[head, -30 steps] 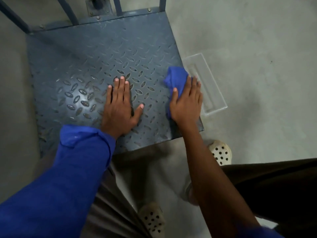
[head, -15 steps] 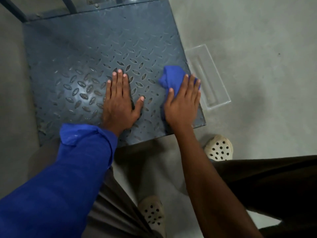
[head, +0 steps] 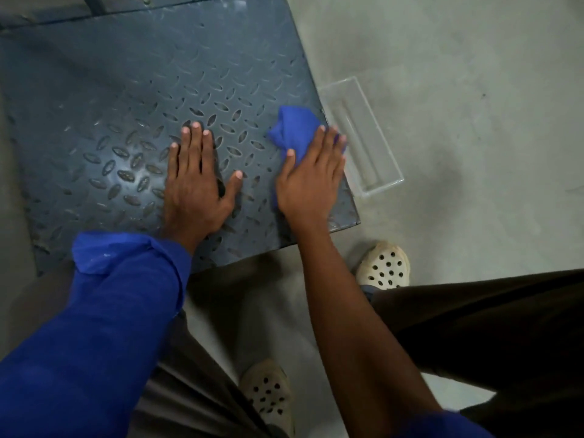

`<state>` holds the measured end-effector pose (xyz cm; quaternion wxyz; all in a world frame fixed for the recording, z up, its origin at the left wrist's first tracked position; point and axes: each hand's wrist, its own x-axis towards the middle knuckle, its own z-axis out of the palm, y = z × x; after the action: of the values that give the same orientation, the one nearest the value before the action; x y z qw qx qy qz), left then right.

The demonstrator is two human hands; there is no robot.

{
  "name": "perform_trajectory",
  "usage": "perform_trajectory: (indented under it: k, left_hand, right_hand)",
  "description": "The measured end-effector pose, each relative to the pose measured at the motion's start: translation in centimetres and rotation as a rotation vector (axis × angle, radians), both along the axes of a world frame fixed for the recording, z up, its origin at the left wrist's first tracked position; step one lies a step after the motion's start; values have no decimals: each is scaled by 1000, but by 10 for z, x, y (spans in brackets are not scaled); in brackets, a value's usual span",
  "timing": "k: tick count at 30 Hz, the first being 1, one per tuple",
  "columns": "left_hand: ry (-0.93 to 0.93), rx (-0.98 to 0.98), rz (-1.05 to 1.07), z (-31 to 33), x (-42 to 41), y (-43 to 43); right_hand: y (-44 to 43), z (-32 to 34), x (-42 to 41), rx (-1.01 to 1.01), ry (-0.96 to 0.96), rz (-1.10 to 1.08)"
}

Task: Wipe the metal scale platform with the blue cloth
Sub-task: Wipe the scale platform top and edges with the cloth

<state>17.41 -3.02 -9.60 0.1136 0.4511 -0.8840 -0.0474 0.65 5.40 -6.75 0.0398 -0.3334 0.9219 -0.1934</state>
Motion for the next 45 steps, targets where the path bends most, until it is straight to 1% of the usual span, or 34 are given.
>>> perform_trajectory:
  k: [2,4,5,7,9,11,13,15,17,19,20,22,24,26,28,29,31,33,34,35,37,39,40,42,44,45]
  left_hand:
    - [2,-1,-1,1,0,0]
    - [9,4,-11,2,0,0]
    - [17,9,-17,2,0,0]
    - [31,11,-9,2,0,0]
    - [28,2,6,2,0,1]
    - [19,5,11,2,-1,1]
    - [25,10,13,3,-2,3]
    - [43,5,14,3,-1,2]
    - [63,-12,9,2,0,1]
    - [76,-18,-8,1,1,0]
    - [83,-14,-10,2,1,-1]
    - [91,-16,23,2,0,0]
    - [85,-15,70,3,-1,0]
    - [58,10,115,5,-3,-1]
    - [28,23,146,6,-5,-2]
    - [19,25,153,6,-6,-3]
    - [12,50,178,6,-7,-7]
    - [10,93,191,6,-4,-19]
    - [7,107,182,6,1,-27]
    - [10,104,166,6,6,-37]
    - [24,73,140,7,18,-58]
    - [23,82,131,10,24,-79]
    - [25,91,142,12,25,-87]
    - [32,90,170,14,25,-100]
    - [42,103,163,15,25,-103]
    - [42,103,160,16,25,-102]
  right_hand:
    - [-10,0,13,-2,15,170]
    - [11,1,32,-18,12,332]
    - [30,2,39,-25,-4,355]
    - [72,1,42,-16,-24,280]
    - [96,-2,30,-3,-17,148]
    - [87,-3,11,17,-14,25]
    - [55,-2,-4,10,-30,-36]
    - [19,-1,-2,4,-43,19]
    - [3,1,17,-3,-15,174]
    - [19,1,40,-12,-12,321]
    - [36,1,46,-15,-25,354]
    - [72,-1,48,-12,-42,316]
    - [86,-4,33,-8,-20,214]
    - [67,-4,16,-3,-16,104]
    - [24,-2,4,-7,-44,74]
    - [1,-1,5,5,-50,114]
    - [-32,1,21,20,-30,277]
    - [-34,1,44,-10,3,452]
    - [-22,0,50,-19,3,501]
    - [-6,-2,50,-23,0,520]
    - [18,-4,37,-16,10,452]
    - [4,-4,21,-48,43,372]
    - [-15,-4,17,-81,50,395]
    - [-63,-5,22,-134,15,601]
    - [-90,-8,27,-132,-1,846]
    - [-96,-11,21,-123,9,909]
